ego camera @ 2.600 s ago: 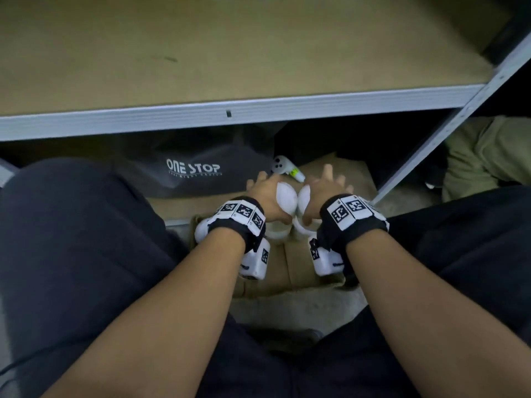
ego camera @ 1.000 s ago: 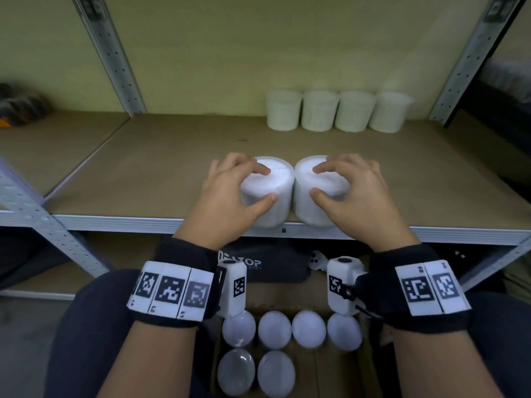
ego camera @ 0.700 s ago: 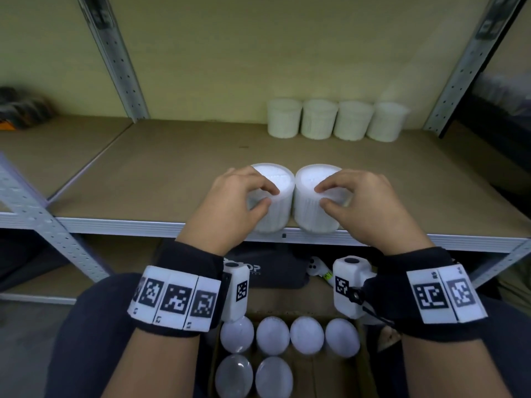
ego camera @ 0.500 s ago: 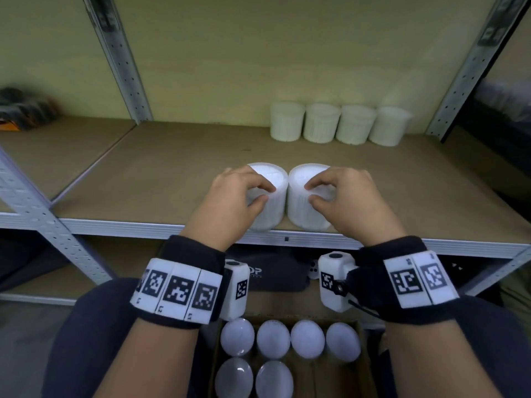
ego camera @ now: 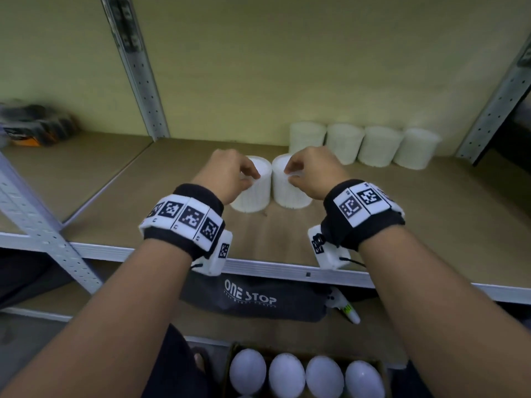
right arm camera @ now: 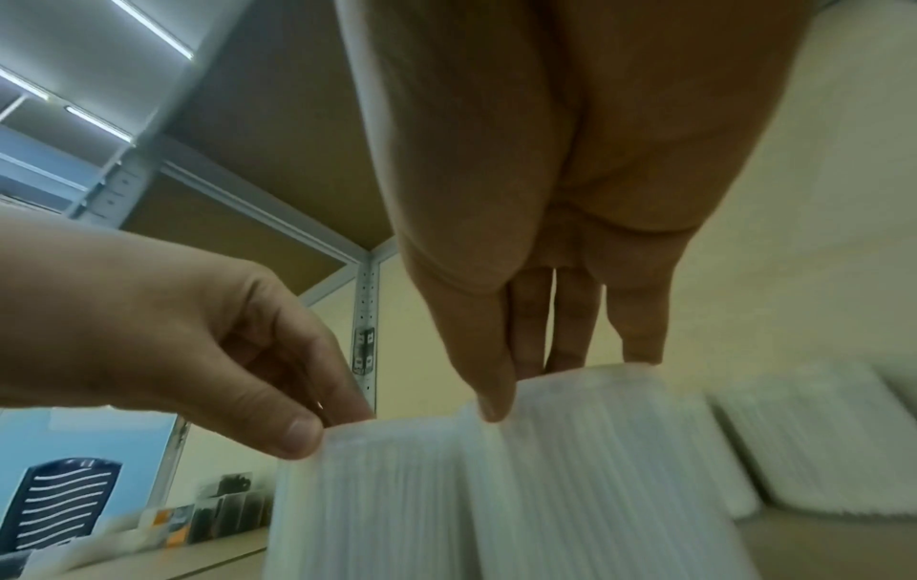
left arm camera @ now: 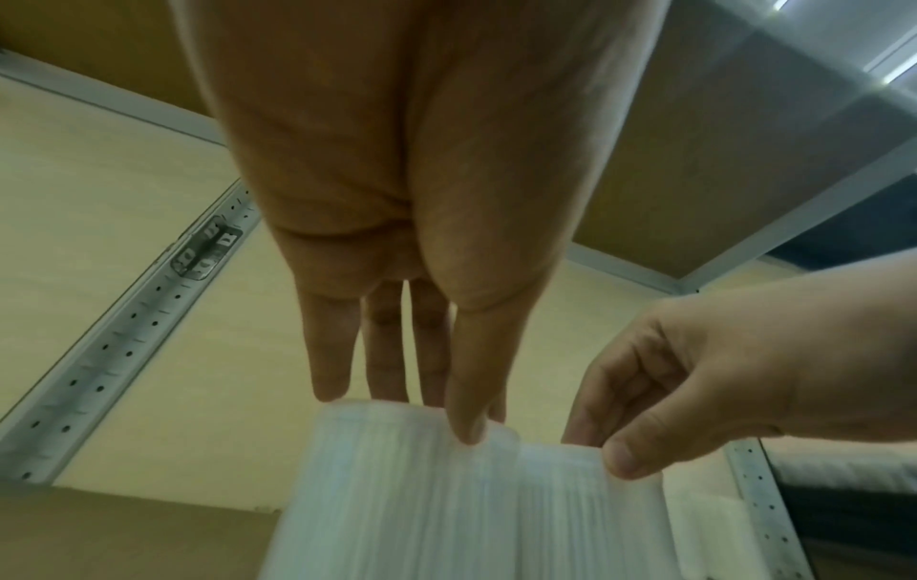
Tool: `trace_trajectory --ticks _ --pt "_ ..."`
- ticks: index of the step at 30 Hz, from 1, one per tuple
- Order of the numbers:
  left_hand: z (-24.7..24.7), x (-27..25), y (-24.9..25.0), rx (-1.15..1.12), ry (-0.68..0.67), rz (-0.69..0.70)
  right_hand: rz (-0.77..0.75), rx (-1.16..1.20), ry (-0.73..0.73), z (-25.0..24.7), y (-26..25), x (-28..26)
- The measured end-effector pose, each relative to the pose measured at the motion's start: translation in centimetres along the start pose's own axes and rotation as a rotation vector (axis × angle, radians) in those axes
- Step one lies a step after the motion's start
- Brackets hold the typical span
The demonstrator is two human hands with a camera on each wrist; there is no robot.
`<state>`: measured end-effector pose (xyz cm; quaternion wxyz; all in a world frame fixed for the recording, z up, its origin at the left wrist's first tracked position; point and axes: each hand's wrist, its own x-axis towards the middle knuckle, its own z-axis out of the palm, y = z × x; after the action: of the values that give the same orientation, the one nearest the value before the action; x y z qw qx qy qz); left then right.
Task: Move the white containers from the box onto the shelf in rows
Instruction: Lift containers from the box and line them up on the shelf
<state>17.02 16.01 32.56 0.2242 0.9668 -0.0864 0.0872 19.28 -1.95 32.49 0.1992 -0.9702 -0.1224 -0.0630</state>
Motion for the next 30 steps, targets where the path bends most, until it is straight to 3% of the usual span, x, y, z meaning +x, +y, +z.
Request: trace_trajectory --ticks 15,30 --pt "0.8 12.0 -5.3 -0.033 0.05 -0.033 -0.018 0.008 0.007 2.6 -0.2 12.6" --pt "1.5 18.5 -7.6 -0.027 0.045 -0.005 -0.026 -0.028 0.047 3.8 0.8 17.8"
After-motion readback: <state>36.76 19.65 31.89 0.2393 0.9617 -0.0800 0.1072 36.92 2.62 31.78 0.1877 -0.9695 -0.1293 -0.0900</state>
